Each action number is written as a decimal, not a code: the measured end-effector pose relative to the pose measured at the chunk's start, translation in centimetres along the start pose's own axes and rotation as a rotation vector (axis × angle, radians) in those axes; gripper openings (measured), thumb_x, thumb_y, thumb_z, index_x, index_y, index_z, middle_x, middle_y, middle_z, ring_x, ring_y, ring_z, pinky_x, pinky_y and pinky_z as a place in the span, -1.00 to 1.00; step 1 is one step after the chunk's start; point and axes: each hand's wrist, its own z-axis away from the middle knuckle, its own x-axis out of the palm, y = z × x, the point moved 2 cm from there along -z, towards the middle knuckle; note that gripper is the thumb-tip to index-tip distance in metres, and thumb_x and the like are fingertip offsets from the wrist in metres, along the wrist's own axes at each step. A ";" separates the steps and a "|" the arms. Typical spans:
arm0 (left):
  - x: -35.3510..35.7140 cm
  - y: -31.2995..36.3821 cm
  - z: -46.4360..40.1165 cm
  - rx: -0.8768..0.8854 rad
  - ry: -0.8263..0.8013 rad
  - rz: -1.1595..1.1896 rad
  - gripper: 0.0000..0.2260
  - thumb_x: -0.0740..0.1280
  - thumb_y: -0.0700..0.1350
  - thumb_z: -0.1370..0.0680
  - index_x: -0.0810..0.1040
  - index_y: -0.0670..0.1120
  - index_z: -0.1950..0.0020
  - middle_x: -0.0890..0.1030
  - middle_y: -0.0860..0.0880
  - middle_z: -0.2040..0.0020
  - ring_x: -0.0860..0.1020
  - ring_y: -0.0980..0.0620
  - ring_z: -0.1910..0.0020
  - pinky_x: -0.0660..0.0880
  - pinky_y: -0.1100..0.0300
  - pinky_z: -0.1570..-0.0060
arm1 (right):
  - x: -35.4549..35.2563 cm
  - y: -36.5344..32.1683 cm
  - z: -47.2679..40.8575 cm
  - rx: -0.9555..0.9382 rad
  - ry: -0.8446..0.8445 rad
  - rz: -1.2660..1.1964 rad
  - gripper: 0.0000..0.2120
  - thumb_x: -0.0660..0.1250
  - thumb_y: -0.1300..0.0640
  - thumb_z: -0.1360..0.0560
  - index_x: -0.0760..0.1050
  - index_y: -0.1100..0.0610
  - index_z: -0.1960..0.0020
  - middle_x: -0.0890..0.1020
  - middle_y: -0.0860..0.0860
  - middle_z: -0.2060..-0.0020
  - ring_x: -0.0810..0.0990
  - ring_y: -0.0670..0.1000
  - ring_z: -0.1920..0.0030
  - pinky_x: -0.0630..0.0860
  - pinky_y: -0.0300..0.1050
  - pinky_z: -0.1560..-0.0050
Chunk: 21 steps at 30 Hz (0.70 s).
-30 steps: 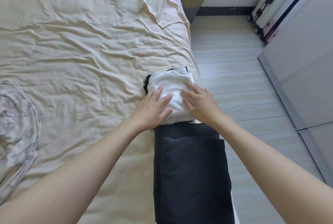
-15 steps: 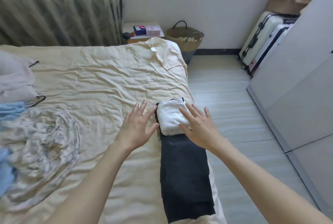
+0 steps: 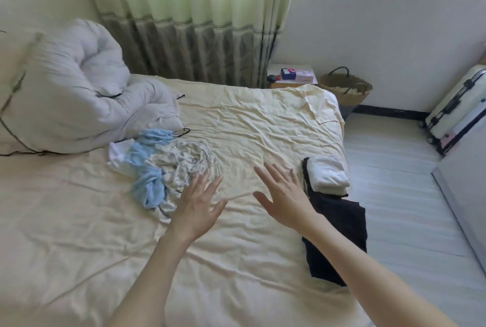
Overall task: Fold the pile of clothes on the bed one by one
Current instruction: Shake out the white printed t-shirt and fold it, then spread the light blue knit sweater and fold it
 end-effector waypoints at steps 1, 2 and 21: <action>-0.3 -1.8 1.3 -0.029 -0.008 -0.004 -0.46 0.18 0.12 -0.59 0.10 0.09 -0.53 -0.02 -0.01 -0.57 -0.08 -0.02 -0.54 -0.02 0.03 -0.48 | 1.1 -2.0 -0.3 -0.010 -0.036 0.003 -0.43 0.06 -0.13 -0.61 -0.03 -0.04 -0.55 -0.01 0.00 -0.55 -0.08 0.03 -0.54 -0.19 0.13 -0.50; -0.5 -3.6 2.4 -0.053 -0.015 -0.008 -0.46 0.17 0.13 -0.59 0.09 0.10 -0.54 -0.03 -0.02 -0.57 -0.09 -0.02 -0.54 -0.03 0.04 -0.48 | 2.3 -3.9 -0.7 -0.019 -0.060 -0.002 -0.43 0.06 -0.13 -0.61 -0.04 -0.04 -0.55 -0.01 0.01 -0.55 -0.08 0.03 -0.54 -0.20 0.13 -0.49; -3.8 -38.7 12.1 -0.317 -0.319 -0.047 -0.50 0.04 0.07 -0.65 -0.04 0.07 -0.56 -0.13 0.00 -0.57 -0.19 -0.03 -0.54 -0.10 0.04 -0.47 | 23.0 -29.0 -14.6 -0.005 -0.284 0.018 -0.42 0.09 -0.13 -0.60 -0.01 -0.05 -0.55 0.10 -0.06 -0.53 0.04 -0.02 -0.53 -0.04 0.06 -0.49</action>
